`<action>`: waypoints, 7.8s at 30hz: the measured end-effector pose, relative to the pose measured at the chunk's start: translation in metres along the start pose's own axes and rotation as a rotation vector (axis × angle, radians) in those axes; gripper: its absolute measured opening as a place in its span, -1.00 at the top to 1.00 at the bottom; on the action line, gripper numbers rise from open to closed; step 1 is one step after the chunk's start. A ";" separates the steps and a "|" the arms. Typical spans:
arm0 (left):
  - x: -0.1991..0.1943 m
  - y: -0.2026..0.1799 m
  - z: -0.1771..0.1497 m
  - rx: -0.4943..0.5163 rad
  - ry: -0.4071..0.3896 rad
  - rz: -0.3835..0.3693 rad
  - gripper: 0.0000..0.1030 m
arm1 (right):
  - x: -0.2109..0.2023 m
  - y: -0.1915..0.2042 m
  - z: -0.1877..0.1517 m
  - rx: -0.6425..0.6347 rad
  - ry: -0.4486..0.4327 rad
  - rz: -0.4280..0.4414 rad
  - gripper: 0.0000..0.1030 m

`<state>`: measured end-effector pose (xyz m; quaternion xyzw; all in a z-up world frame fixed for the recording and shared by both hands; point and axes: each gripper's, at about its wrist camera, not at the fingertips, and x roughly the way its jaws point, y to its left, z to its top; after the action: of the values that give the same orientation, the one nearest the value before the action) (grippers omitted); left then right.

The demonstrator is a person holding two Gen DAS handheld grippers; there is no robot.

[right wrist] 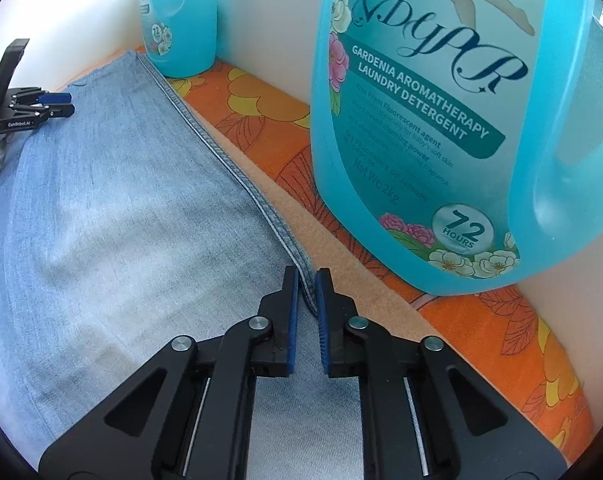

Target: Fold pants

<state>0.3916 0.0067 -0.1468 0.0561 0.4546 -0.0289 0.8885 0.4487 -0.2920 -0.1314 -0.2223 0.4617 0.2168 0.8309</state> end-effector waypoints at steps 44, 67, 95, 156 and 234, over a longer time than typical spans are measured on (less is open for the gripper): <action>0.012 0.001 0.057 -0.329 0.065 -0.168 0.87 | -0.120 0.134 -0.101 -0.095 -0.167 -0.069 0.92; -0.171 0.042 -0.110 -0.326 -0.191 -0.245 0.90 | -0.226 0.226 -0.166 -0.061 -0.233 -0.082 0.92; -0.119 0.013 -0.158 -0.021 -0.017 0.018 -0.01 | -0.214 0.283 -0.209 -0.049 -0.118 -0.072 0.92; -0.224 0.163 -0.283 -0.426 -0.180 -0.075 0.23 | -0.051 0.498 0.111 -0.197 -0.073 0.570 0.89; -0.165 0.155 -0.214 -0.293 -0.160 0.007 0.23 | 0.008 0.415 0.226 -0.204 -0.221 0.594 0.81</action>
<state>0.1390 0.1878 -0.1259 -0.0751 0.3815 0.0366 0.9206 0.3689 0.1728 -0.1012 -0.1351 0.3891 0.5174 0.7501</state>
